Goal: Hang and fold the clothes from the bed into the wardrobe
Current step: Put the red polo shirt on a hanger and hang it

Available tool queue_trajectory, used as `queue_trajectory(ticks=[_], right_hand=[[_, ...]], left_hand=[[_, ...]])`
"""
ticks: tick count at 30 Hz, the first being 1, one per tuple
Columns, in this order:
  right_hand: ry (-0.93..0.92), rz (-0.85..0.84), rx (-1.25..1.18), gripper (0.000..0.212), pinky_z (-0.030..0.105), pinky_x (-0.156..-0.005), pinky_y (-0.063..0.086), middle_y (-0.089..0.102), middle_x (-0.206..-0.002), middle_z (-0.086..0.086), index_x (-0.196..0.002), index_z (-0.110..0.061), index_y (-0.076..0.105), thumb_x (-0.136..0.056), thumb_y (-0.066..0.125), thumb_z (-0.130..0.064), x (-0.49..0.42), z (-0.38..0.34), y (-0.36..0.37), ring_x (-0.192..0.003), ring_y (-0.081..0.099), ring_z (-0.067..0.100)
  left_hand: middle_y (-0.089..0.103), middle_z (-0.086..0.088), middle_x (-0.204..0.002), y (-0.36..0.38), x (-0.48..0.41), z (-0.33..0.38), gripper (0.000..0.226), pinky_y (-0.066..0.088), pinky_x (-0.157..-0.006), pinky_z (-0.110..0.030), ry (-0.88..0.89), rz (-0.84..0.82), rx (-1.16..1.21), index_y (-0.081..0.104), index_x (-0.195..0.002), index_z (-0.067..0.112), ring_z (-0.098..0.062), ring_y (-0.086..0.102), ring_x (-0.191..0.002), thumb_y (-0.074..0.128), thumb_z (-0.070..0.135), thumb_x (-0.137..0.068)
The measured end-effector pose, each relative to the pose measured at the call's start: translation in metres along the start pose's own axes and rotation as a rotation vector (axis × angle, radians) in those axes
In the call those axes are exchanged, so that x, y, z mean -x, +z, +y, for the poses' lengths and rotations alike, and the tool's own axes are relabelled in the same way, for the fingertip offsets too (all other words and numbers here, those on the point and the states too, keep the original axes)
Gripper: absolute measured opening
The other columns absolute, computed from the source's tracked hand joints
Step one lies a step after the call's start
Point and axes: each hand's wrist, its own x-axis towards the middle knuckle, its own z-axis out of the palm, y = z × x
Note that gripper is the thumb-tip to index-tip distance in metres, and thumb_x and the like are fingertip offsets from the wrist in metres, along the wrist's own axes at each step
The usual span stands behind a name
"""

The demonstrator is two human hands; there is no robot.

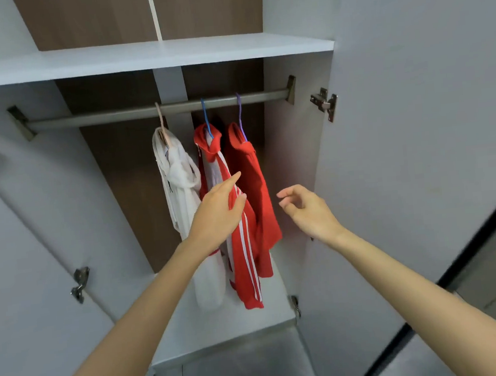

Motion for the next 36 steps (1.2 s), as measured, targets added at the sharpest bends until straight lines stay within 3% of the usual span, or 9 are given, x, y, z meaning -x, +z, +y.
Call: queue_trajectory(ticks=[3,7,9,13,15,24,29,32,36], right_hand=[[-0.025,-0.030,0.030,0.019,0.001,-0.059,0.038,0.061,-0.089,-0.010,-0.110,-0.022,0.061,-0.097,0.049,-0.016,0.051,0.007,-0.007,-0.073,0.054,-0.005],[-0.065,-0.090,0.116,0.019,0.006,-0.059,0.038,0.057,-0.087,-0.018,-0.114,-0.019,0.058,-0.098,0.048,-0.017,0.115,0.005,-0.024,-0.068,0.053,-0.016],[-0.073,-0.088,0.150,0.020,0.008,-0.063,0.037,0.057,-0.087,-0.019,-0.115,-0.019,0.058,-0.099,0.048,-0.019,0.143,0.002,-0.033,-0.073,0.055,-0.010],[-0.057,-0.075,0.245,0.024,0.028,-0.077,0.047,0.062,-0.107,-0.004,-0.120,-0.018,0.057,-0.100,0.045,-0.022,0.202,-0.004,-0.045,-0.086,0.058,0.011],[-0.028,-0.057,0.281,0.024,0.026,-0.075,0.042,0.062,-0.111,-0.004,-0.121,-0.018,0.056,-0.100,0.045,-0.024,0.233,-0.001,-0.048,-0.083,0.055,0.010],[0.251,0.128,0.405,0.023,0.029,-0.067,0.041,0.063,-0.113,-0.003,-0.119,-0.019,0.055,-0.099,0.045,-0.024,0.384,0.016,-0.043,-0.079,0.051,0.012],[0.447,0.259,0.417,0.024,0.035,-0.082,0.047,0.062,-0.114,0.002,-0.118,-0.016,0.057,-0.096,0.049,-0.020,0.483,0.020,-0.056,-0.094,0.059,0.022],[0.590,0.340,0.433,0.023,0.038,-0.087,0.046,0.062,-0.115,0.006,-0.117,-0.014,0.058,-0.095,0.050,-0.019,0.547,0.028,-0.068,-0.103,0.059,0.025],[0.738,0.477,0.416,0.024,0.031,-0.078,0.043,0.062,-0.116,0.003,-0.118,-0.015,0.058,-0.096,0.050,-0.020,0.634,0.043,-0.087,-0.092,0.057,0.020]], left_hand=[[0.045,0.003,-0.146,0.003,0.052,0.014,0.049,0.041,-0.108,-0.042,-0.030,-0.006,-0.046,0.035,-0.146,0.027,-0.016,0.046,-0.132,0.046,0.034,-0.100],[0.049,0.001,-0.142,0.000,0.111,0.038,0.047,0.042,-0.106,-0.040,-0.001,-0.024,-0.164,0.038,-0.145,0.026,-0.017,0.049,-0.128,0.046,0.035,-0.099],[0.051,0.001,-0.140,-0.004,0.135,0.050,0.045,0.043,-0.104,-0.039,0.045,-0.007,-0.218,0.041,-0.143,0.026,-0.018,0.050,-0.126,0.046,0.034,-0.099],[0.051,0.003,-0.140,-0.007,0.177,0.066,0.043,0.043,-0.103,-0.038,0.102,-0.047,-0.270,0.044,-0.141,0.026,-0.018,0.049,-0.127,0.045,0.035,-0.099],[0.051,0.003,-0.140,-0.005,0.198,0.072,0.042,0.042,-0.103,-0.037,0.127,-0.102,-0.276,0.045,-0.141,0.027,-0.019,0.049,-0.127,0.046,0.034,-0.099],[0.048,0.001,-0.142,0.020,0.286,0.093,0.044,0.040,-0.101,-0.036,0.326,-0.406,-0.270,0.042,-0.143,0.026,-0.021,0.045,-0.128,0.043,0.031,-0.100],[0.048,0.001,-0.141,0.058,0.336,0.126,0.045,0.042,-0.098,-0.038,0.458,-0.591,-0.212,0.040,-0.143,0.027,-0.024,0.050,-0.121,0.043,0.033,-0.099],[0.047,0.001,-0.141,0.088,0.371,0.157,0.045,0.040,-0.097,-0.035,0.568,-0.690,-0.168,0.039,-0.144,0.026,-0.022,0.046,-0.126,0.043,0.033,-0.100],[0.046,-0.001,-0.143,0.128,0.420,0.204,0.046,0.039,-0.103,-0.040,0.720,-0.834,-0.145,0.038,-0.145,0.023,-0.023,0.045,-0.128,0.043,0.030,-0.100]])
